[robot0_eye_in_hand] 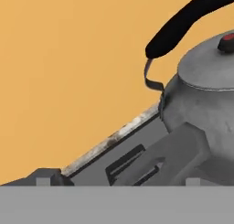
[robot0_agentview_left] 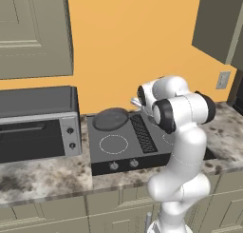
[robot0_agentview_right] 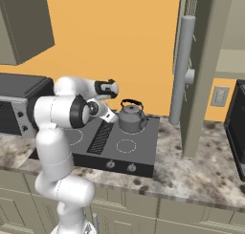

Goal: Pick the pan from the cabinet and place it on the stove. Then turn on the stove burner for the pan.

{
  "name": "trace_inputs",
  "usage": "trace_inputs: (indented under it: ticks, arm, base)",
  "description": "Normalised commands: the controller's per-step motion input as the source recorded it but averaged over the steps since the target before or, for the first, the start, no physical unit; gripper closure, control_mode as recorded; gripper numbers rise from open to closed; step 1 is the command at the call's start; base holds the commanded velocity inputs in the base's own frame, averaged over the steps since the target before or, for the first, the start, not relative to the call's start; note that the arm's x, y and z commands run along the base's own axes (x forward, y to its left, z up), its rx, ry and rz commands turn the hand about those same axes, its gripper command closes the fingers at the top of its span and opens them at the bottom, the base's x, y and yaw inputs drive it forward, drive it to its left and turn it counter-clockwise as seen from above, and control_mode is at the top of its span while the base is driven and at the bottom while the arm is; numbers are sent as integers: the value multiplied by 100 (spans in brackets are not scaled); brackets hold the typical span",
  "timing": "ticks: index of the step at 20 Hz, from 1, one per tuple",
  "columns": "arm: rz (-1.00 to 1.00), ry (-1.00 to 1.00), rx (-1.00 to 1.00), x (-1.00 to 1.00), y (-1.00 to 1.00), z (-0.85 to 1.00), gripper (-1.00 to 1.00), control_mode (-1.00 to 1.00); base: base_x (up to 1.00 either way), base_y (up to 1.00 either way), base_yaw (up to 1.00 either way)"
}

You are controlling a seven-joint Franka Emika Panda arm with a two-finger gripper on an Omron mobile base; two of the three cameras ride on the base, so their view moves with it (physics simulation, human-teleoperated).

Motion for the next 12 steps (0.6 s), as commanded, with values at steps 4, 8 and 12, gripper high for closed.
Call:
trace_inputs:
  ticks: [4, 8, 12]
  arm:
    - [-28, 7, -2, -14, 98, -44, -100, -100]
    - [-27, 0, 0, -21, 100, -57, -100, -100]
    - [-23, 0, 0, -43, 100, -20, -100, -100]
  base:
    - [0, 0, 0]
    - [0, 0, 0]
    - [0, 0, 0]
